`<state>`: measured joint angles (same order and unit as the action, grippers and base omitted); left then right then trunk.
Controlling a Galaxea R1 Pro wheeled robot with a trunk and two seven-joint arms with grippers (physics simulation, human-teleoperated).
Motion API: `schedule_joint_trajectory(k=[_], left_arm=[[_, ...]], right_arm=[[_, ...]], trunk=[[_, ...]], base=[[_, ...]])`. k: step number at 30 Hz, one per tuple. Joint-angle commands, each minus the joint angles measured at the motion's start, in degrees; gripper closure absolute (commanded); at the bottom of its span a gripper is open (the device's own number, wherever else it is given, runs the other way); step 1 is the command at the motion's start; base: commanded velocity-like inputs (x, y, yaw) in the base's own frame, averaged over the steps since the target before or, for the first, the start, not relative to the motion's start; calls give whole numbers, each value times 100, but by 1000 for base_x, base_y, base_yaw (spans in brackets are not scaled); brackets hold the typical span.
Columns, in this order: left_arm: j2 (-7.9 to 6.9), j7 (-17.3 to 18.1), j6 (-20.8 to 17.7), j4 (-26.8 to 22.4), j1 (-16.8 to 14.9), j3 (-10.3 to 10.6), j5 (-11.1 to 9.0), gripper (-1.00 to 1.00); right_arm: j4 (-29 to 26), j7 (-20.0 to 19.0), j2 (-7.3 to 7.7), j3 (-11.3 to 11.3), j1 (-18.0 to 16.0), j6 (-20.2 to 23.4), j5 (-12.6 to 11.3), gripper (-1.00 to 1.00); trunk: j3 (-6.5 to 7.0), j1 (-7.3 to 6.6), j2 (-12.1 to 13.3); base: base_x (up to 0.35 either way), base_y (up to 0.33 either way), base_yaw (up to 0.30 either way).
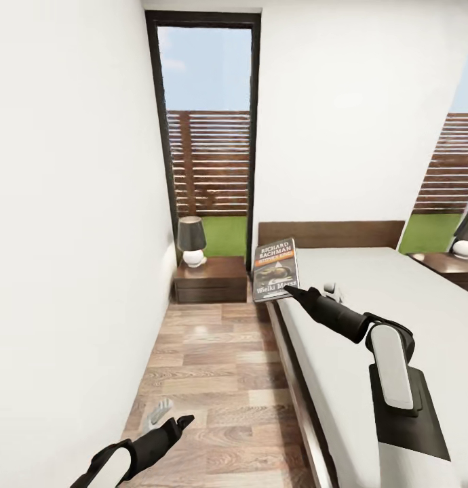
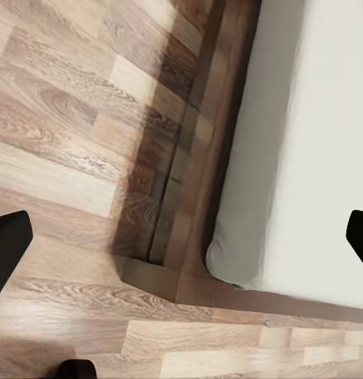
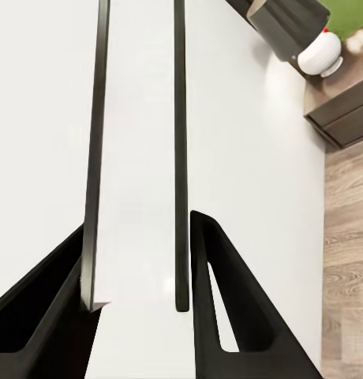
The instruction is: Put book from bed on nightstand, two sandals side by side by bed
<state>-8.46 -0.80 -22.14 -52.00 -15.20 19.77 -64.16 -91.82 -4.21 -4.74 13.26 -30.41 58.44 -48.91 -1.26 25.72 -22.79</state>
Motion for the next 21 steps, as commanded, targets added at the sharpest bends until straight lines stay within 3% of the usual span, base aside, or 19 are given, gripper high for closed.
schedule_joint_trajectory(k=[1, 21], left_arm=[[-6, -8, -6, -4, -6, 15, -36, -100], [-7, -8, -1, 0, -4, 18, -36, -100]], right_arm=[[-7, -46, -8, 14, -8, 36, -4, 100], [0, -53, -4, 3, -8, 36, -7, 100]], trunk=[[-13, 7, -13], [-13, 7, -13]], base=[[289, 135, 0], [308, 69, 0]])
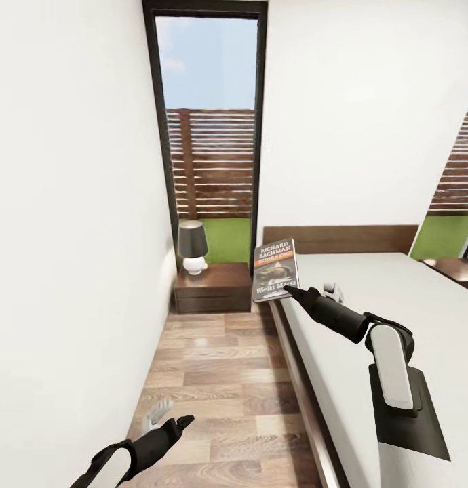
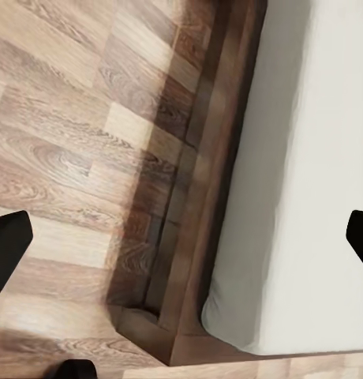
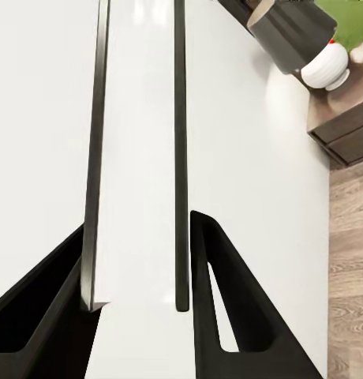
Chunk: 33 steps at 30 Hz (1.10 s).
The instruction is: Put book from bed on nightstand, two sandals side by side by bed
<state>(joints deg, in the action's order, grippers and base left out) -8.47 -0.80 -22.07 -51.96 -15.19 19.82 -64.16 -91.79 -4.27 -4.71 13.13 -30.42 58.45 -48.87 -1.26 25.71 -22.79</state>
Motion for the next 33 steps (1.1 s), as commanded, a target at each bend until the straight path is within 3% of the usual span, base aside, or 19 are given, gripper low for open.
schedule_joint_trajectory(k=[1, 33], left_arm=[[-6, -8, -8, -3, -5, 13, -35, -100], [-6, -22, 0, 3, -6, 13, -26, -100]], right_arm=[[-2, -47, -6, 15, -8, 33, -10, 100], [29, -51, -13, -3, -17, 40, -9, 100]], trunk=[[-13, 7, -13], [-13, 7, -13]], base=[[314, 5, 0], [314, 22, 0]])
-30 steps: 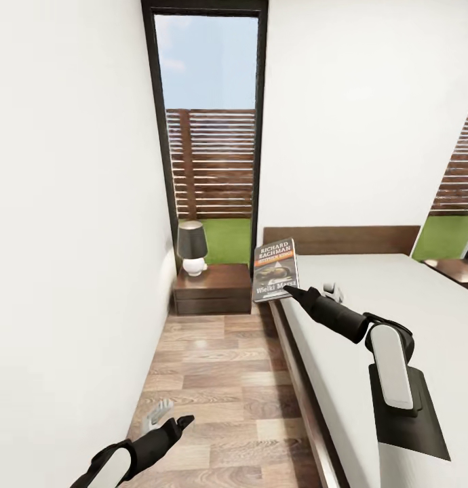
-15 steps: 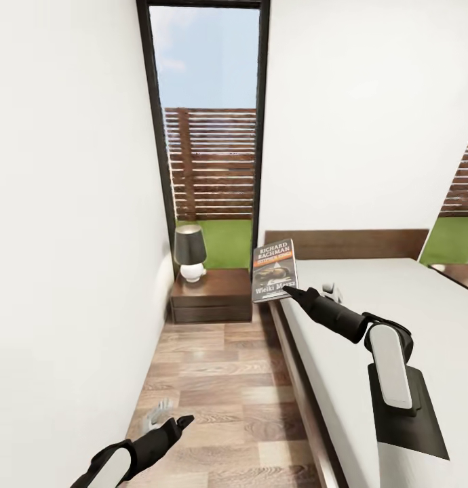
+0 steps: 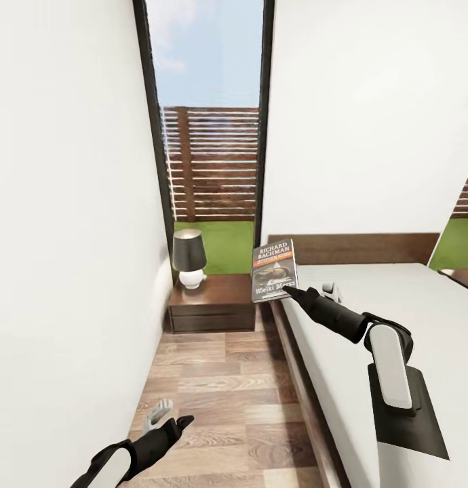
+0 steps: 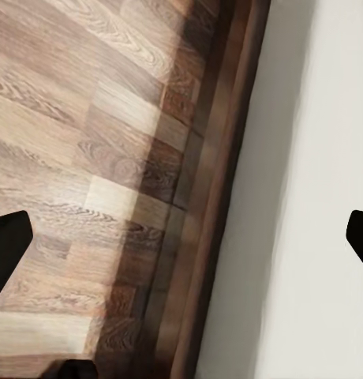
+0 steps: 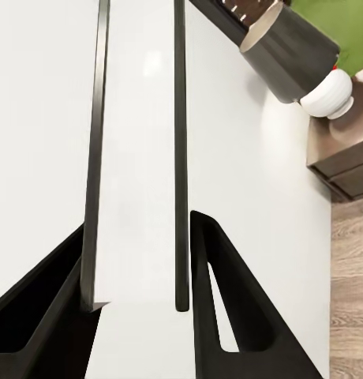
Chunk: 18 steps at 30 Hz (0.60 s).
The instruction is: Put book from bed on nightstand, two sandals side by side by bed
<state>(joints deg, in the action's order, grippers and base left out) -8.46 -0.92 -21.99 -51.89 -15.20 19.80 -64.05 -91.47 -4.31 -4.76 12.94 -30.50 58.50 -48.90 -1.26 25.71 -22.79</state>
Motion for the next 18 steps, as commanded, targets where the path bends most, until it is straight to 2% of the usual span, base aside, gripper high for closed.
schedule_joint_trajectory(k=[1, 5, 13, 18], left_arm=[[-6, -24, -7, 12, -5, 13, -37, -100], [-6, -30, -7, 47, -5, 10, -37, -100], [-6, -38, -7, 127, -9, 6, -38, -100], [-6, -39, -7, 138, -7, 4, -37, -100]], right_arm=[[17, -49, -7, 12, -10, 42, -3, 100], [117, -50, -5, 12, -21, 52, -4, 100], [737, -54, -8, 22, -71, 54, -2, 100], [908, -53, -16, -40, -82, 35, 13, 100]], trunk=[[-13, 7, -13], [-13, 7, -13], [-13, 7, -13], [-13, 7, -13]], base=[[314, 93, 0], [314, 96, 0], [314, 103, 0], [314, 107, 0]])
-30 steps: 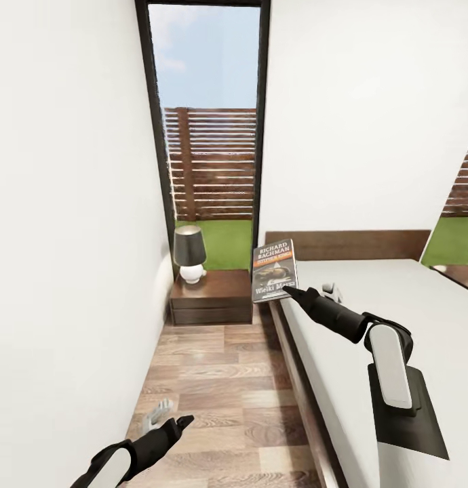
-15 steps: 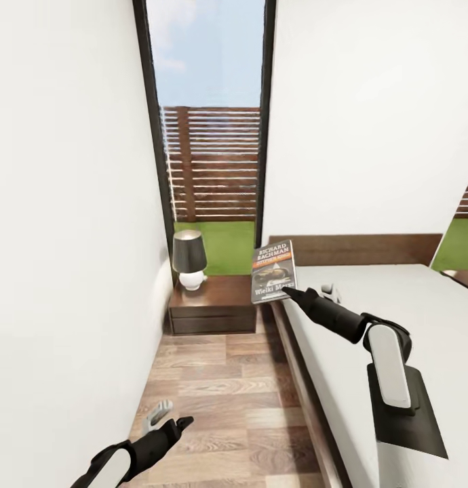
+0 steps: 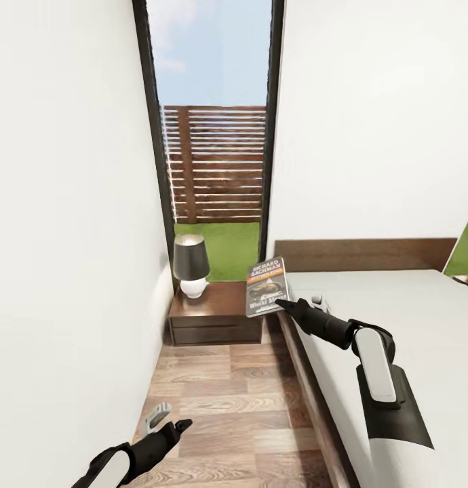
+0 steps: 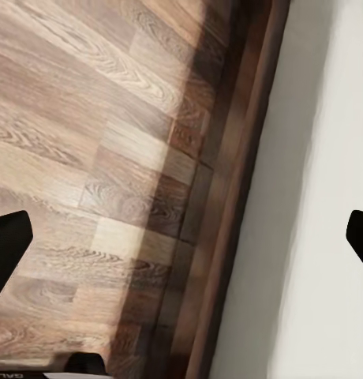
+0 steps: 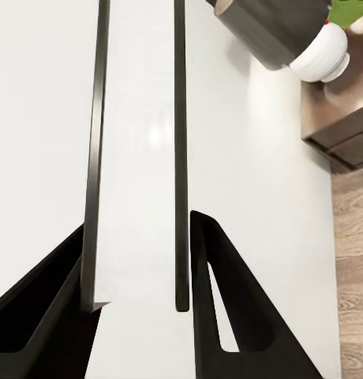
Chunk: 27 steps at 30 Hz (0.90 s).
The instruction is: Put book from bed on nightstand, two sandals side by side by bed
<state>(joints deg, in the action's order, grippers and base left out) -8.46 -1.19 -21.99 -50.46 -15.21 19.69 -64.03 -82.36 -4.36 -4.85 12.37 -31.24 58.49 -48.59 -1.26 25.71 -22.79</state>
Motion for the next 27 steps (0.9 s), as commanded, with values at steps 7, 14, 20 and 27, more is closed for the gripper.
schedule_joint_trajectory(k=[7, 14, 20, 27], left_arm=[[-6, -13, 1, 2, -5, 17, -39, -100], [-6, -13, 6, 1, -7, 17, -39, -100], [-6, -13, 9, 1, -7, 17, -39, -100], [-6, -13, 11, 1, -6, 17, -39, -100]], right_arm=[[73, -45, -11, -40, -9, 13, -5, 100], [82, -40, -19, -46, -5, 6, 0, 100], [126, -45, -24, -55, -5, -1, 5, 100], [162, -43, -25, -57, -5, -4, 7, 100]], trunk=[[-13, 7, -13], [-13, 7, -13], [-13, 7, -13], [-13, 7, -13]], base=[[320, 45, 0], [327, 5, 0], [327, 1, 0], [328, 0, 0]])
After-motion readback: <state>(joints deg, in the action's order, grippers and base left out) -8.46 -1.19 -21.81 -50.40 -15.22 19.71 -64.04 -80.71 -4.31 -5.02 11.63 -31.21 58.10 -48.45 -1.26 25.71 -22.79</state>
